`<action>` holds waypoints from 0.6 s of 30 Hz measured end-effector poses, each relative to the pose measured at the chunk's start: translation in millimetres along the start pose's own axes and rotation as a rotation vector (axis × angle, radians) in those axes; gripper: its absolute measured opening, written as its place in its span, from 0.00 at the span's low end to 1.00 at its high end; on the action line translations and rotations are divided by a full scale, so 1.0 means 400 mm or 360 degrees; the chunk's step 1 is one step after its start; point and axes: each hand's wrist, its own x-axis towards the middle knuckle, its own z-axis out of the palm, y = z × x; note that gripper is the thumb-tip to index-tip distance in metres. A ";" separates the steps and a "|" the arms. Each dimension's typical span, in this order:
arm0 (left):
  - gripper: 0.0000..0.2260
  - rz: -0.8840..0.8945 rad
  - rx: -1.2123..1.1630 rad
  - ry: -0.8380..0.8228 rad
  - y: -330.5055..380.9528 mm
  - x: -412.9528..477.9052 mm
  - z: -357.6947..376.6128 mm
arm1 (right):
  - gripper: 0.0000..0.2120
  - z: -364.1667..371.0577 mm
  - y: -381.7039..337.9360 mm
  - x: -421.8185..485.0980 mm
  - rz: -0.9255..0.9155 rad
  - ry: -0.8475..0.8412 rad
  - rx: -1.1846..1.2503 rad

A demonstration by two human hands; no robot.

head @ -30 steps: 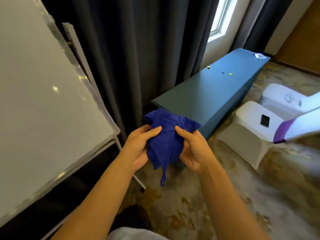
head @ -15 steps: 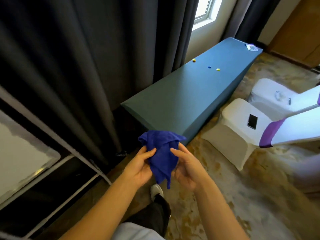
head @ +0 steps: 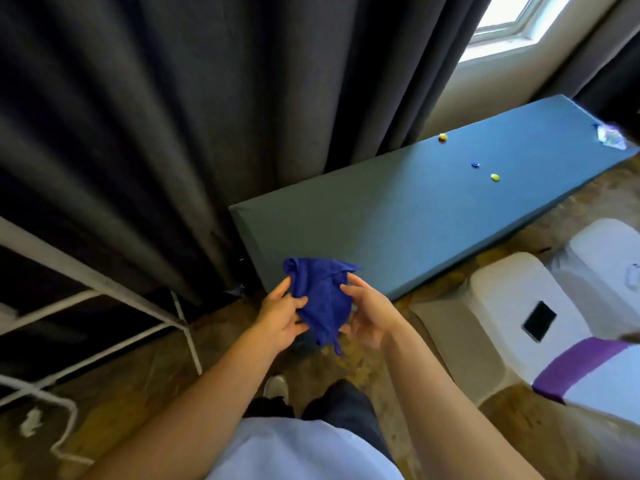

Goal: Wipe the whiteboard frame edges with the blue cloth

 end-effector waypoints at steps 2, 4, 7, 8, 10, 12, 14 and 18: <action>0.24 0.0044 -0.0103 0.0039 -0.016 0.035 0.032 | 0.17 -0.024 -0.028 0.046 0.0038 0.0003 -0.0046; 0.23 0.0082 -0.0182 0.0100 -0.022 0.057 0.063 | 0.17 -0.047 -0.056 0.092 0.0055 -0.0048 -0.0077; 0.22 0.0101 -0.0193 0.0282 -0.028 0.078 0.098 | 0.17 -0.085 -0.099 0.143 0.0162 -0.0049 -0.0263; 0.22 0.0092 -0.0158 0.0372 -0.028 0.075 0.109 | 0.16 -0.104 -0.109 0.157 0.0224 -0.0031 -0.0390; 0.23 0.0058 -0.0116 0.0602 -0.036 0.067 0.130 | 0.15 -0.144 -0.137 0.179 0.0324 -0.0043 -0.0591; 0.24 0.0083 -0.0134 0.0737 -0.049 0.046 0.152 | 0.13 -0.172 -0.168 0.189 0.0394 -0.0123 -0.0646; 0.22 0.0159 -0.0124 0.0806 -0.050 0.036 0.170 | 0.11 -0.185 -0.205 0.198 0.0397 -0.0170 -0.0769; 0.20 0.0332 0.0103 0.0921 -0.001 0.002 0.221 | 0.12 -0.133 -0.295 0.192 0.0280 -0.0321 -0.1102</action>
